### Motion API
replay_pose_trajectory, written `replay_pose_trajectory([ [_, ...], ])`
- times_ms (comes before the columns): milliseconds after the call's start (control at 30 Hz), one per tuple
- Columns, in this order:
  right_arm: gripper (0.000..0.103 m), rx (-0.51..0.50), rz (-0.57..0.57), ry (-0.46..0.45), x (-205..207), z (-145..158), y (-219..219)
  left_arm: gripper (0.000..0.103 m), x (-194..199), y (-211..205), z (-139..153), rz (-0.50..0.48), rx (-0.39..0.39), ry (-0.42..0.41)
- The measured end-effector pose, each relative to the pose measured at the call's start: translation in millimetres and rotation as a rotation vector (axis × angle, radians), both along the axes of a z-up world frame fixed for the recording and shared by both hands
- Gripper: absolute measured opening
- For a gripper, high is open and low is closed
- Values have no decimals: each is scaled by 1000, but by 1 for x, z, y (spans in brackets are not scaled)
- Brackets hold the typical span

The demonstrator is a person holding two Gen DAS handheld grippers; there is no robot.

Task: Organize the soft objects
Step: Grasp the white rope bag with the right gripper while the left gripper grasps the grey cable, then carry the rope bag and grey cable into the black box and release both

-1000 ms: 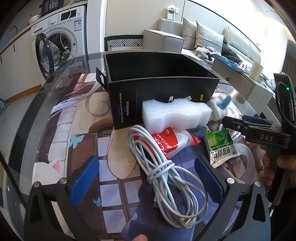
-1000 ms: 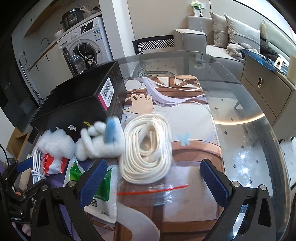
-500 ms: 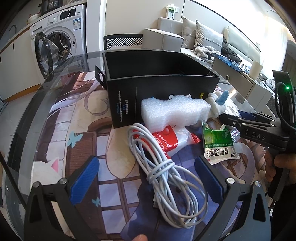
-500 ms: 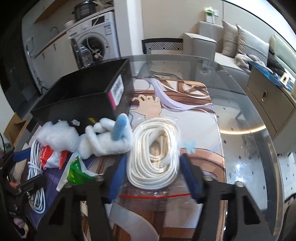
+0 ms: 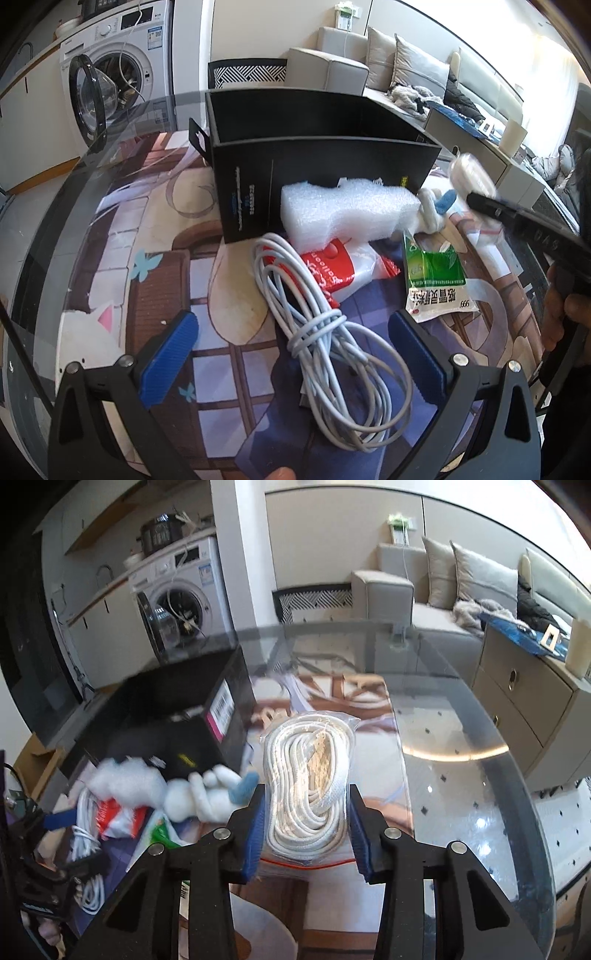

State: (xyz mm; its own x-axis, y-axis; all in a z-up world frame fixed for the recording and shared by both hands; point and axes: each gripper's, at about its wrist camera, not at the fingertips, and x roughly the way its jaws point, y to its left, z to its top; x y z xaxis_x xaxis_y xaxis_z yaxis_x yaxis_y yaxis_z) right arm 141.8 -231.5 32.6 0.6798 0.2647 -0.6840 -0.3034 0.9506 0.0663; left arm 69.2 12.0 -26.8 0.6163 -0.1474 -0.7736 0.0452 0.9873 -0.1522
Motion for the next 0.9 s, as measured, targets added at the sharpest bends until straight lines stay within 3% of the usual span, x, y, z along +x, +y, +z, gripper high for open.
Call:
replay_pose_trajectory([
  [167,41,19,46,-48,-8,12,7,103,-3,-4,1,-2,10,0],
  [467,41,30,82,-49,-14,13,13,100,-14,10,1,12,-32,-26],
  [567,41,33,88,-50,-15,13,14,87,-19,13,1,12,-20,-55],
  [733,41,37,96,-54,-16,14,15,44,-21,13,4,10,-2,-69],
  [900,41,37,107,-55,-16,14,17,37,-22,16,5,4,-24,-73],
])
